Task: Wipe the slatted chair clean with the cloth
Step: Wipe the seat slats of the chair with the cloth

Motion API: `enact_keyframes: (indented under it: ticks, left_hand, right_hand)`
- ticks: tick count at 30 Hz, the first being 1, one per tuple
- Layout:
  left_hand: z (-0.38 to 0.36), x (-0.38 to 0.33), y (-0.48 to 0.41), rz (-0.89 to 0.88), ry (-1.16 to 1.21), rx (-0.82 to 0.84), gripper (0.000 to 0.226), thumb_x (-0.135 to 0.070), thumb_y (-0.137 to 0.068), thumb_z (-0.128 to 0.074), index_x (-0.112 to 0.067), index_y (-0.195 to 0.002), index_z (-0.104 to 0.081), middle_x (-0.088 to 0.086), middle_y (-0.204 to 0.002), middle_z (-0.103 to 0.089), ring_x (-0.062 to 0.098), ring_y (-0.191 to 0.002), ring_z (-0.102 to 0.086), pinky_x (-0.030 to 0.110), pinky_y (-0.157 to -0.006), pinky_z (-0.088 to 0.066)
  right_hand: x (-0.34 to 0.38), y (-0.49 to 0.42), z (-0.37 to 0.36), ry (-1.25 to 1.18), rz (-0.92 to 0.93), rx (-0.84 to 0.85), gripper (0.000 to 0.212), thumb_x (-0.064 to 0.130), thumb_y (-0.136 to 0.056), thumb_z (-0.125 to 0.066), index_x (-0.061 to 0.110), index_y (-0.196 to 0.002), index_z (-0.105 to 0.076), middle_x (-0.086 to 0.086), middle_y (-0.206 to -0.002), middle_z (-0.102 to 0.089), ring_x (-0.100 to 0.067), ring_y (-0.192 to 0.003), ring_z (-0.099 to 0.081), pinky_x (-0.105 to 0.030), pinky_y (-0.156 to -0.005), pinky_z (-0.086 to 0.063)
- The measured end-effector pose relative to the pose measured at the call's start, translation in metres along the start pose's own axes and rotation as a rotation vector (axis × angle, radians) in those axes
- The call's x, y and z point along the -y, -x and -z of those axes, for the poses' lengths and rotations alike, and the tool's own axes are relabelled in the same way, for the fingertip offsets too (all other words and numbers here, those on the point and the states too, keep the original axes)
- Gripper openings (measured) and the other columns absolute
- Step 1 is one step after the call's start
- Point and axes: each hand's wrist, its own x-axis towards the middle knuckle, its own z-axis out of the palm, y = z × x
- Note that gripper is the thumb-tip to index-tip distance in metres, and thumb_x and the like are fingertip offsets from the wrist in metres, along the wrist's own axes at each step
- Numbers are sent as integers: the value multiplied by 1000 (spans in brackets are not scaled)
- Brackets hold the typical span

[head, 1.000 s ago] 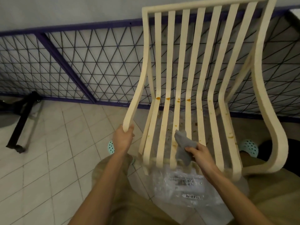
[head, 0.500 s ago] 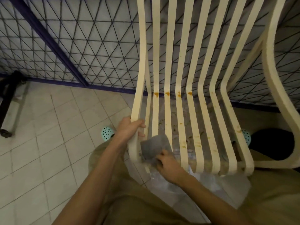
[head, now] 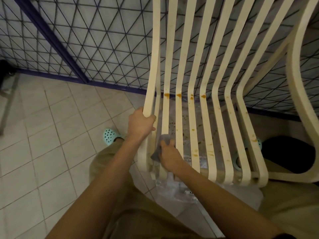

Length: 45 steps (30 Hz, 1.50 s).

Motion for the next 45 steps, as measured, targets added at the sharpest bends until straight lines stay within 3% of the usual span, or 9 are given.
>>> enact_keyframes:
  ticks: [5, 10, 14, 18, 23, 28, 32, 39, 45]
  left_hand:
    - [-2, 3, -2, -19, 12, -19, 13, -16, -88, -60, -20, -100, -55, 0, -93, -64, 17, -71, -69, 9, -41, -42]
    - [-3, 6, -3, -29, -19, -31, 11, -17, -85, -61, -16, -95, -59, -7, -82, -62, 16, -66, -70, 23, -52, -50]
    - [-5, 8, -3, -25, -31, -45, 14, -18, -81, -60, -12, -93, -61, 0, -84, -66, 21, -69, -71, 35, -59, -57]
    - [-2, 3, 2, -184, -191, -110, 34, -15, -85, -60, -15, -118, -54, 1, -100, -58, 21, -90, -61, 33, -71, -51]
    - [-6, -20, -24, -284, -603, 1, 89, -11, -86, -61, -10, -154, -4, 10, -158, -18, 31, -120, -50, 39, -85, -49]
    - [-14, -46, -58, -292, -570, 2, 97, -8, -86, -62, -18, -155, 6, 11, -155, -21, 30, -111, -55, 34, -78, -48]
    - [-17, -44, -67, -309, -572, -24, 98, -4, -85, -62, -18, -155, 5, 11, -154, -24, 29, -110, -56, 35, -81, -50]
    - [-17, -41, -71, -330, -579, -54, 97, -5, -85, -62, -20, -155, 3, 11, -153, -28, 27, -108, -54, 29, -77, -43]
    - [-19, -39, -74, -334, -585, -55, 97, -4, -85, -62, -20, -155, 3, 11, -145, -34, 26, -99, -55, 31, -73, -44]
  right_hand:
    - [-10, 50, -31, 48, 125, 53, 29, 18, -96, -48, 11, -123, -39, -18, -129, -41, -34, -98, -58, -43, -85, -52]
    - [-7, 25, -21, 44, 103, -7, 34, 12, -97, -41, 5, -131, -41, -21, -127, -46, -39, -111, -51, -39, -87, -43]
    - [-17, -3, -1, 22, 27, -106, 51, 41, -99, -34, 15, -143, -35, -17, -134, -49, -33, -106, -56, -40, -91, -48]
    - [-7, 11, 3, 38, 127, -24, 69, 6, -95, -49, 13, -153, -13, -21, -158, 0, -40, -117, -52, -36, -80, -49]
    - [-21, 23, -15, 166, 286, -11, 70, -2, -93, -41, 5, -154, -6, -13, -159, 21, -33, -147, 14, -43, -112, -35]
    - [-25, 38, -24, 135, 308, 21, 71, 6, -96, -40, 4, -153, 2, -13, -157, 25, -32, -146, 20, -41, -118, -21]
    - [-13, -6, -8, 88, 198, -8, 75, 3, -93, -43, 3, -153, 3, -12, -156, 29, -36, -146, 16, -43, -107, -41]
    - [-5, -42, 5, 42, 123, -47, 78, -1, -93, -43, 6, -153, 7, -12, -156, 30, -35, -147, 13, -45, -114, -29]
    - [-7, 19, -33, 13, 163, -30, 79, 0, -95, -42, 6, -151, 13, -10, -150, 40, -32, -144, 23, -33, -104, -45]
